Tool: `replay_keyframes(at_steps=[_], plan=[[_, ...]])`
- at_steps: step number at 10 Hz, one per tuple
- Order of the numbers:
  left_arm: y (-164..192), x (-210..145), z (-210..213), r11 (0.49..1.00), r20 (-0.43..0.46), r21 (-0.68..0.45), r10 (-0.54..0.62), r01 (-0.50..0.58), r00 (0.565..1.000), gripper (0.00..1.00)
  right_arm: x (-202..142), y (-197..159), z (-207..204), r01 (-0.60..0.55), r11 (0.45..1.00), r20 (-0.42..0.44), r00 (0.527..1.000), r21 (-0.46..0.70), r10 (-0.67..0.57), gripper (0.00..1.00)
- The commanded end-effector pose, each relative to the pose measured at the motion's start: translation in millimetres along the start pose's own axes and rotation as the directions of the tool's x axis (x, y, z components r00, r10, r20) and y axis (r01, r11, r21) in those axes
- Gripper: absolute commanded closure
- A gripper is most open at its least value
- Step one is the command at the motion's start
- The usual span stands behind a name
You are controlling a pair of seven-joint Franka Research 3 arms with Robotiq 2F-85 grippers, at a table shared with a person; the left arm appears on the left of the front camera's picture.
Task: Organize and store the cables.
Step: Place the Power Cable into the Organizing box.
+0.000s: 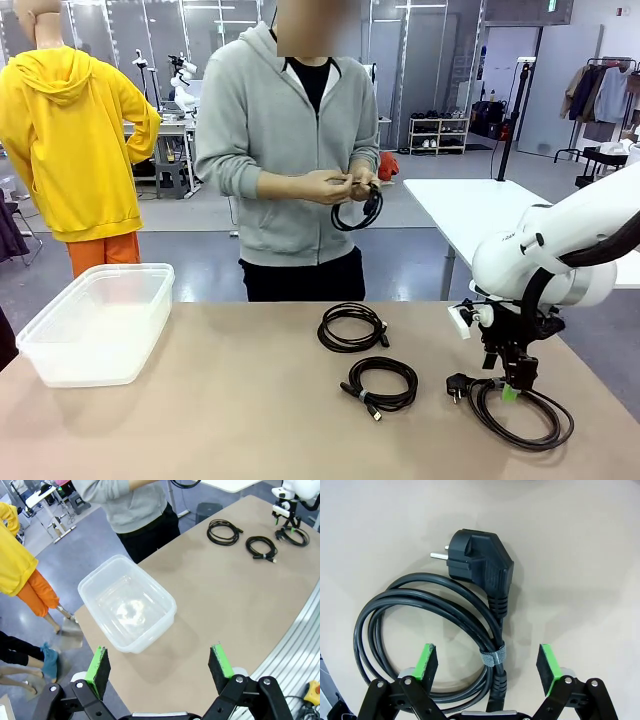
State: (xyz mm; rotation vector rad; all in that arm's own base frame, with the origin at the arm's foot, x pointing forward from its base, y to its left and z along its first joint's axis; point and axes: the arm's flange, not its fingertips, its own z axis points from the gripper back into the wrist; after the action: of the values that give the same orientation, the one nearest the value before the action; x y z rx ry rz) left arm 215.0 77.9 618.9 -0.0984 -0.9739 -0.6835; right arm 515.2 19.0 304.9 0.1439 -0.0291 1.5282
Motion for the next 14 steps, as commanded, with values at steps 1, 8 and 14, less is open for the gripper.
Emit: replay_keyframes(at_steps=[1,8,14], plan=[[0.2,-0.4,1.0,1.000,-0.004,0.009,0.000,0.001,1.000,0.00,3.7,-7.8,-4.0,0.021,1.000,-0.001,1.000,-0.003,-0.021,0.00],[0.2,-0.4,1.0,1.000,-0.004,0.009,0.000,0.001,1.000,0.00,-1.8,-6.0,-3.6,0.045,0.999,0.004,0.999,-0.008,-0.045,1.00],[0.2,-0.4,1.0,1.000,-0.004,0.009,0.000,0.001,1.000,0.00,8.6,0.6,40.8,0.085,0.995,-0.009,0.996,-0.051,-0.086,1.00]])
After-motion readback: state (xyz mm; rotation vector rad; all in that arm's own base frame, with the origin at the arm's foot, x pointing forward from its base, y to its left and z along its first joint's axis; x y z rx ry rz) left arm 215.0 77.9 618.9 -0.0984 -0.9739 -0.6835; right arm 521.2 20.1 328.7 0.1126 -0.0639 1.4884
